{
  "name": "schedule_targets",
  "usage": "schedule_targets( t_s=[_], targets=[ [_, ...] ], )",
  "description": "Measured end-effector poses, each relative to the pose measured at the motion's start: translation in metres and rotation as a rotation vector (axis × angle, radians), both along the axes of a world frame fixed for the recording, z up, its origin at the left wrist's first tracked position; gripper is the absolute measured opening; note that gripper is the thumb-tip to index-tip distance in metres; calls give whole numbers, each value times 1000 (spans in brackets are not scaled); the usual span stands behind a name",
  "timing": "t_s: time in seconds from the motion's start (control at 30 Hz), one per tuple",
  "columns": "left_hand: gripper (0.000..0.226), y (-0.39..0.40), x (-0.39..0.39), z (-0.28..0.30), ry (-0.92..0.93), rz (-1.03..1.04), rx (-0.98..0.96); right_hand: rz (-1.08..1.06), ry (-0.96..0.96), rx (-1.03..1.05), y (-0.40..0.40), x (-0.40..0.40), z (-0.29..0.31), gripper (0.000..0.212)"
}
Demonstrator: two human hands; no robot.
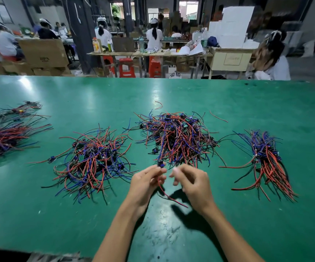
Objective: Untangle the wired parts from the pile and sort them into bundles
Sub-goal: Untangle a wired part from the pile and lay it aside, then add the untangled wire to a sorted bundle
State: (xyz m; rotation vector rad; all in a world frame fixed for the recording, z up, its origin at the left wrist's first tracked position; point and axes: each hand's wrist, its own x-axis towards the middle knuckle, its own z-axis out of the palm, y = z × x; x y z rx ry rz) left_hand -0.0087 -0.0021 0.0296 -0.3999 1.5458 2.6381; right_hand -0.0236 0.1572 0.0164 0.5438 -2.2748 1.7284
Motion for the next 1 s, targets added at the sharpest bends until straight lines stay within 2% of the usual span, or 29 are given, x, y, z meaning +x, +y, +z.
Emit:
schedule_targets(
  t_s=[0.07,0.13,0.23,0.37,0.53,0.63,0.7,0.77,0.8,0.9,1.0],
  targets=[
    [22,-4,4,-4,20,-47,5,-64,-113,-98,4,-3,-1,31],
    [25,-6,8,-7,55,-91,-24,-46,-173,-59,5,-3,0,27],
    [26,-7,10,-11,113,-149,-74,14,-182,-28,4,0,-2,21],
    [28,-9,11,-12,137,-150,-80,-35,-200,-56,6,1,-2,22],
    [30,-21,13,-3,172,-56,2,-66,-216,-17,10,1,-3,20],
    [26,-50,6,23,235,99,-81,-87,-212,-37,11,0,-3,20],
    [22,-75,-3,44,226,272,-259,-87,-213,-42,11,-1,-3,20],
    [24,-99,-11,64,204,392,-518,-81,-213,-37,11,0,-3,20],
    [28,-109,-15,69,178,427,-701,-80,-215,-31,11,0,-3,20],
    [33,-126,-20,72,-33,493,-1462,-74,-228,-9,11,-1,-3,20],
    [36,-112,-21,67,-193,478,-1788,-60,-235,9,10,0,-2,20]
  ],
)
